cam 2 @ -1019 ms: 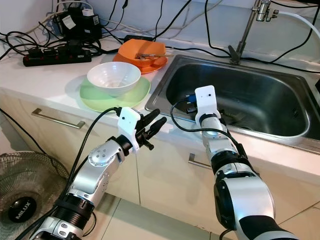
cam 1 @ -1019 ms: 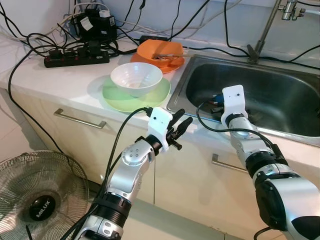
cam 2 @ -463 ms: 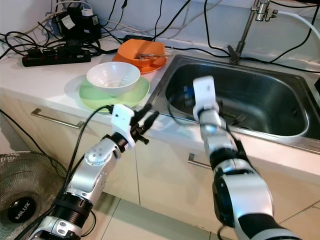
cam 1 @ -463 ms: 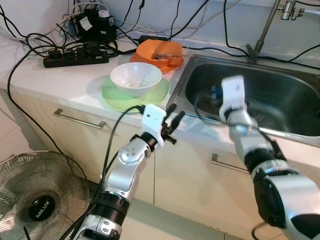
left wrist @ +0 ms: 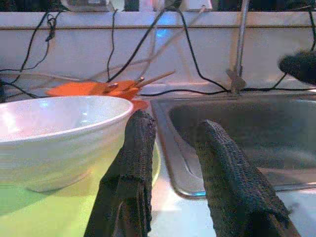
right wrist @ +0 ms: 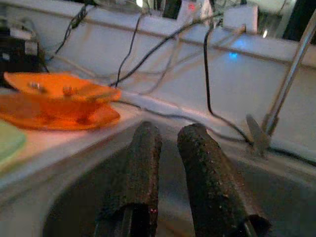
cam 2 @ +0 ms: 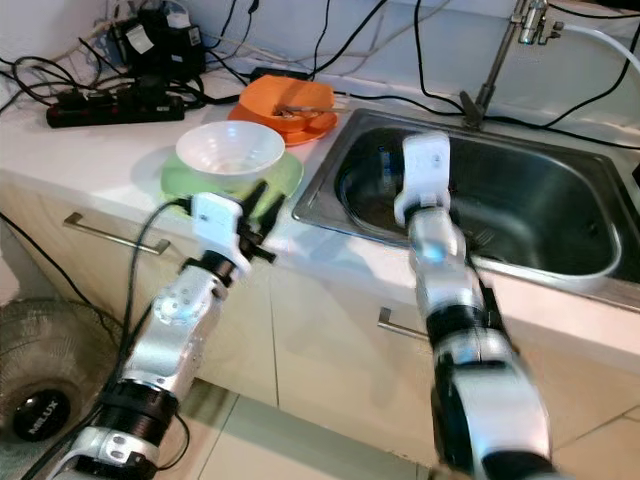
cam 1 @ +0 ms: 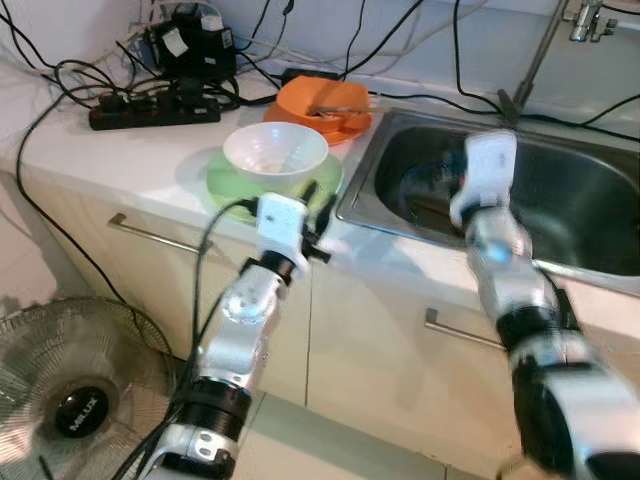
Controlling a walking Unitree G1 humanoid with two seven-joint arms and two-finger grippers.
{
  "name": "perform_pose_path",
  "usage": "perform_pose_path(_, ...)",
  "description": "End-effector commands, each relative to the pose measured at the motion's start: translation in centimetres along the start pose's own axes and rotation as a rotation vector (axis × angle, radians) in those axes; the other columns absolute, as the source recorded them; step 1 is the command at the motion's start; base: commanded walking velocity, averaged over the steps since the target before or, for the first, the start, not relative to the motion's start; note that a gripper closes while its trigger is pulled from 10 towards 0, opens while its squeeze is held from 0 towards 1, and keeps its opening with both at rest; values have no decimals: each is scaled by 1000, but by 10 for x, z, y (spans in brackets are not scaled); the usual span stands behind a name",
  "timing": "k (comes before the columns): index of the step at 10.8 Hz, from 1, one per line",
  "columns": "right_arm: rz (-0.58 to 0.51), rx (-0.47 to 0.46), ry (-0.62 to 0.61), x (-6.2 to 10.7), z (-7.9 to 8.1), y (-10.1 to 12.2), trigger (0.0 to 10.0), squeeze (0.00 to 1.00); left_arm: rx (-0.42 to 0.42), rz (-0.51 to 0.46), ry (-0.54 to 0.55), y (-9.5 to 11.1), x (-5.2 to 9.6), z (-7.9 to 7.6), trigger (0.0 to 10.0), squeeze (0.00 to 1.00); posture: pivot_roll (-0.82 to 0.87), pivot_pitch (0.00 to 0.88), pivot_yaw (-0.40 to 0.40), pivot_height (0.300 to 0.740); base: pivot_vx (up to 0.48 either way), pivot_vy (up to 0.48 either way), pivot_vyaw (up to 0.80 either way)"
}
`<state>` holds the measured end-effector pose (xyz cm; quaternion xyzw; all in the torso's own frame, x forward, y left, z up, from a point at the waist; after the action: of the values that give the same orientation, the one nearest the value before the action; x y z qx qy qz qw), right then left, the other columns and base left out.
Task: Kitchen organization
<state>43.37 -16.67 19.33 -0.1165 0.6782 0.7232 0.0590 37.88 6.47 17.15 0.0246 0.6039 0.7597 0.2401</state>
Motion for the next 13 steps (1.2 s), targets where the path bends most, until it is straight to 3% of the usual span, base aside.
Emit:
perform_pose_path(1, -56, -19, 20, 1, 0, 13, 10000, 0, 1, -25, 24, 8, -2, 6, 10000, 0, 162, 46, -28, 740, 0, 0, 0)
perform_pose_path(4, -94, -60, 11, 16, -4, 14, 10000, 0, -25, -14, 63, 8, -4, 16, 10000, 0, 158, 56, -25, 740, 0, 0, 0)
perform_pose_path(6, -120, -113, 53, 38, 16, 3, 10000, 0, -52, -52, 154, 11, 3, 30, 10000, 0, 150, 51, -17, 740, 0, 0, 0)
perform_pose_path(8, -108, -147, 46, 51, 23, -7, 10000, 0, -89, -45, 170, 7, 12, 35, 10000, 0, 155, 47, -17, 740, 0, 0, 0)
perform_pose_path(12, -44, -190, 74, 59, 46, -24, 10000, 0, -149, -44, 172, 13, 12, 45, 10000, 0, 178, 26, -25, 740, 0, 0, 0)
perform_pose_path(13, -38, -197, 63, 60, 44, -26, 10000, 0, -246, -39, 95, 18, 9, 49, 10000, 1000, 182, 18, -20, 740, 0, 0, 0)
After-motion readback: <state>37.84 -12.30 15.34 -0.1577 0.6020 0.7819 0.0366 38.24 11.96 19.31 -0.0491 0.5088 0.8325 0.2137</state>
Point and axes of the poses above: a point about 5 cm out from each wrist's last joint towards the gripper, its own x axis pointing back from the gripper into the wrist, its own y axis along the axis of the wrist's last joint, z = x × y, the point moved 5 cm from there along -x, pointing out of the wrist towards the gripper, and after that the axes turned 13 degrees about -x, right-handed, at the moved point
